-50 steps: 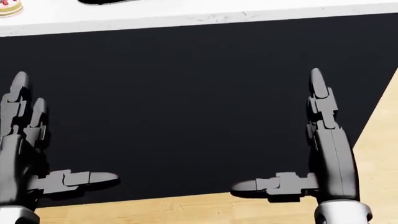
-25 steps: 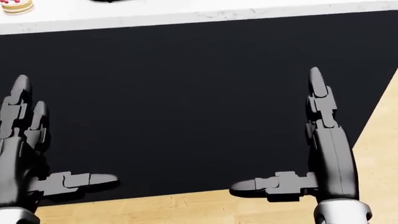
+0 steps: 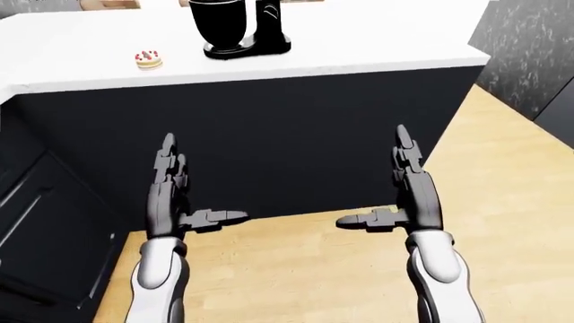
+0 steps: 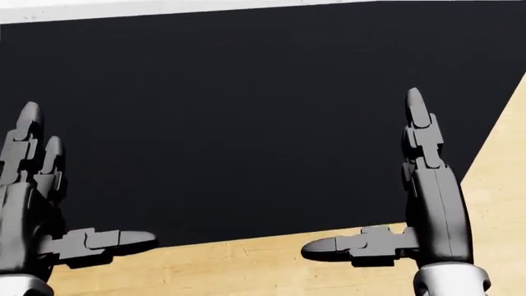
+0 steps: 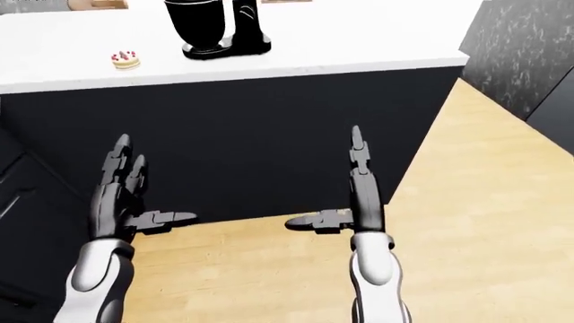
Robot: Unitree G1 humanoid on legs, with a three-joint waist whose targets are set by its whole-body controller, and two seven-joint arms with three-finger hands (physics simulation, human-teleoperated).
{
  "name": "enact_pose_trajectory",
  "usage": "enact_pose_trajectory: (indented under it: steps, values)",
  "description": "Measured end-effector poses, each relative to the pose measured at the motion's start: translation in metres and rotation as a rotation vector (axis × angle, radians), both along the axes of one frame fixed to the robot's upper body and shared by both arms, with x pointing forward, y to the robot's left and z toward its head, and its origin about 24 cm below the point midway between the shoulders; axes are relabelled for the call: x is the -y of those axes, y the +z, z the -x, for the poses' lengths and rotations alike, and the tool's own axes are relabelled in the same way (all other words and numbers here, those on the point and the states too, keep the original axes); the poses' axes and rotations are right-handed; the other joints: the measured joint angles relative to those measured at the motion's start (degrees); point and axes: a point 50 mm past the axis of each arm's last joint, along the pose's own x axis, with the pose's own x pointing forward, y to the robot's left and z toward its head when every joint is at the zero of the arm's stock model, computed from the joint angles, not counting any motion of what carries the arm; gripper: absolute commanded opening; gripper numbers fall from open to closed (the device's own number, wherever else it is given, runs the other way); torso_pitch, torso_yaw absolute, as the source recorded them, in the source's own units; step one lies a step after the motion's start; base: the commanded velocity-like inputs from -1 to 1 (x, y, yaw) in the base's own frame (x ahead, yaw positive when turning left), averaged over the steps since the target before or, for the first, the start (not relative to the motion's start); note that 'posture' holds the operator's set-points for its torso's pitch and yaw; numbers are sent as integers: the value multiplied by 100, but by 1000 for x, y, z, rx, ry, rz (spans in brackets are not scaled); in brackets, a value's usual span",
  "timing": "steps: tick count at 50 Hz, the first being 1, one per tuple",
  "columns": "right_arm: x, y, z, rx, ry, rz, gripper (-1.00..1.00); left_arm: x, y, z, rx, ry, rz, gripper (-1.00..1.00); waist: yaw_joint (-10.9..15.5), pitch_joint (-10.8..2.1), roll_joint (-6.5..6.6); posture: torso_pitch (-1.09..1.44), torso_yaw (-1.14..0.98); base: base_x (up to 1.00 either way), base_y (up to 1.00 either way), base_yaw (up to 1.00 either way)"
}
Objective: Place the cake in the stand mixer bowl.
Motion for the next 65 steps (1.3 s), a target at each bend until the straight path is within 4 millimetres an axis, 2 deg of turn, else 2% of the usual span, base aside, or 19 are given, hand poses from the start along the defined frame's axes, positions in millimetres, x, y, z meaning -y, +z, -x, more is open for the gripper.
enact_pose_trajectory:
  steps: [6,12,22,28,34,38,39,42,44,49,51,52,53,56,57,62,65]
  values:
    - [-3,5,0,22,15,1,100,-2,7,1,34,11,-9,100,-24,-90,-2,0,0,0,0,0]
    - [-4,6,0,28,17,4,100,-3,6,1,27,15,-8,100,-20,-134,-25,0,0,0,0,0]
    - [-2,1,-1,3,13,-4,100,-2,4,2,16,9,-5,100,-21,-105,15,0,0,0,2,9]
    - [-6,5,-1,22,32,-7,100,-5,8,2,36,27,-11,100,33,-59,-73,0,0,0,0,30]
    - [0,2,0,8,-1,2,100,1,4,0,26,-2,-2,100,5,-38,61,0,0,0,0,32]
    - [-3,5,-1,21,9,0,100,-2,6,0,30,6,-7,100,-6,-27,304,0,0,0,0,31]
    - [-5,4,-1,20,20,-4,100,-4,6,1,30,16,-10,100,30,-3,244,0,0,0,0,31]
    - [-9,1,-2,2,44,-8,100,-8,1,1,10,41,-10,100,86,-7,270,0,0,0,0,32]
    - [-8,1,-1,0,40,-8,100,-8,1,1,10,40,-11,100,82,-35,203,0,0,0,0,31]
    - [-6,6,0,30,28,-4,100,-5,6,1,41,26,-15,100,35,10,-110,0,0,0,0,31]
    - [-7,7,-1,35,32,-4,100,-6,6,1,43,28,-16,100,26,-10,-318,0,0,0,0,31]
    - [-6,8,-1,37,30,1,100,-5,7,0,44,25,-11,100,-8,-39,-352,0,0,0,0,31]
    - [-4,7,-1,32,22,4,100,-2,5,0,37,17,-5,100,-47,2,-286,0,0,0,0,32]
    - [0,0,-1,-3,-1,4,100,1,-1,0,3,-2,-1,100,-37,14,-294,0,0,0,0,32]
    - [0,0,-1,-6,-1,4,100,0,-1,0,2,-1,-1,100,-25,6,-261,0,0,0,0,31]
    - [-3,6,-1,23,12,5,100,-2,8,0,42,10,-9,100,-22,31,64,0,0,0,0,32]
    - [-3,6,0,28,10,5,100,-1,10,1,54,6,-11,100,-51,-3,348,0,0,0,5,21]
